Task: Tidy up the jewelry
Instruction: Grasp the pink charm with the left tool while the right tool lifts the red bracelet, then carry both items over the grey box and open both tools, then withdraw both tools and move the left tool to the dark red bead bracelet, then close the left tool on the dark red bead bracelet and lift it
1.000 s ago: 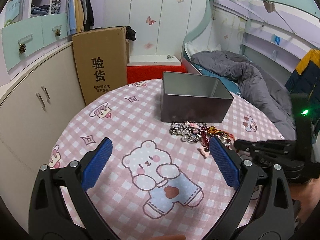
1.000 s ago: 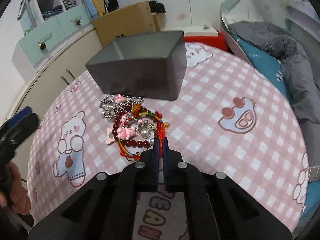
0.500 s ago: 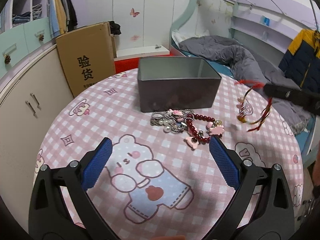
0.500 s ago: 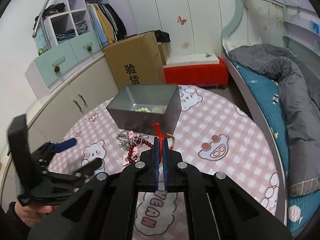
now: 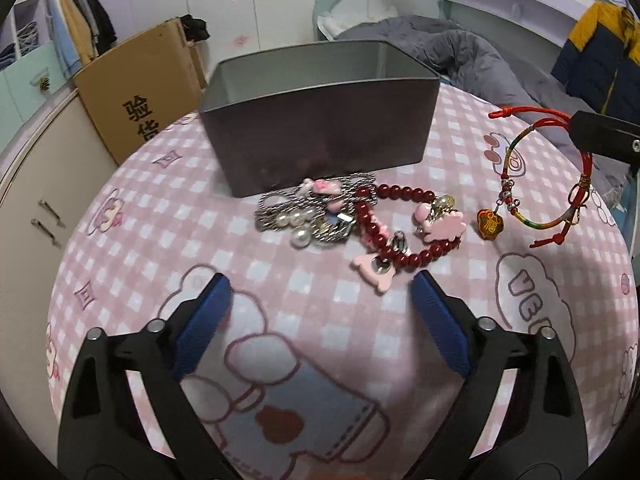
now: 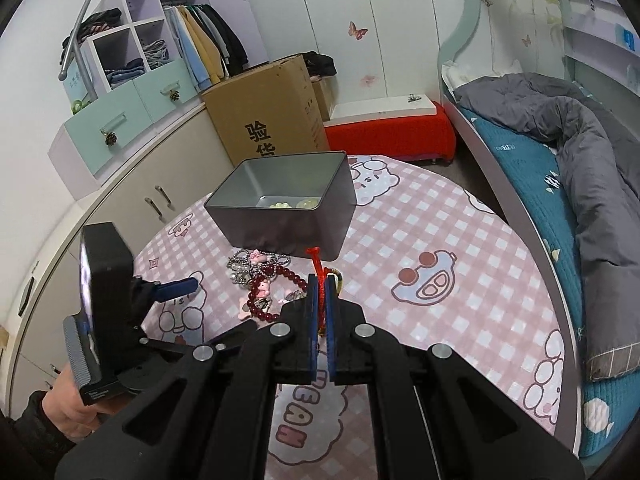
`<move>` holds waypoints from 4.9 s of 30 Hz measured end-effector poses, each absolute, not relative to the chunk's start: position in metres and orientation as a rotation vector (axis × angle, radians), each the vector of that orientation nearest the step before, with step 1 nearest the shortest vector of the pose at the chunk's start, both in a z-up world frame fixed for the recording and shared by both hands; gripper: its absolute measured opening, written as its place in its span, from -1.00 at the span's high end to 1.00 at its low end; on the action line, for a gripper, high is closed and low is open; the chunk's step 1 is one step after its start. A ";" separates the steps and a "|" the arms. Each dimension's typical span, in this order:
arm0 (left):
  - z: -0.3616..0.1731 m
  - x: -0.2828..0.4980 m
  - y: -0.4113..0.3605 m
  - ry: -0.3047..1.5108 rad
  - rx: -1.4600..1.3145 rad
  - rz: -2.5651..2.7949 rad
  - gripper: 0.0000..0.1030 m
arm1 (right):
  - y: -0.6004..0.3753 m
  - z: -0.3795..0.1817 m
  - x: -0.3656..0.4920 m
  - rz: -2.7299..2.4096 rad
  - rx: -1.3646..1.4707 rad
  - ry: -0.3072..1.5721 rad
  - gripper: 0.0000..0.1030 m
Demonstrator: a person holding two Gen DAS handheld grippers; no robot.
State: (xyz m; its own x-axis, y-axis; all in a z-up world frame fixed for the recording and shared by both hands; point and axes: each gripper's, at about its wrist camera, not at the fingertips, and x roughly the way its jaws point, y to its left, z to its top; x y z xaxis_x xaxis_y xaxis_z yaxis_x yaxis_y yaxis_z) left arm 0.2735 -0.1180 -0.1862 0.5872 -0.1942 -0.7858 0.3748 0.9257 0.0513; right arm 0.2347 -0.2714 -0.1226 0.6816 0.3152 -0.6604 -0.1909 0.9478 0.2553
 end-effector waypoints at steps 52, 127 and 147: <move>-0.027 0.314 -0.066 0.573 -0.009 -0.446 0.58 | -0.232 0.003 0.291 0.420 0.058 0.497 0.96; -0.100 0.221 -0.059 0.632 -0.016 -0.247 -0.85 | -0.287 -0.078 0.229 0.205 0.227 0.609 -0.85; -0.183 0.272 -0.112 0.892 0.068 -0.263 -0.13 | -0.300 -0.126 0.238 0.208 0.263 0.739 -0.85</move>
State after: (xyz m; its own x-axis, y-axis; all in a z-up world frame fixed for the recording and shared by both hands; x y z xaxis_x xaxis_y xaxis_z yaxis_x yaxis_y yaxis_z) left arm 0.2724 -0.1120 -0.1831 0.5982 -0.1982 -0.7764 0.2549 0.9657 -0.0501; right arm 0.2379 -0.3002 -0.1259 0.7211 0.2782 -0.6346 -0.0944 0.9468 0.3078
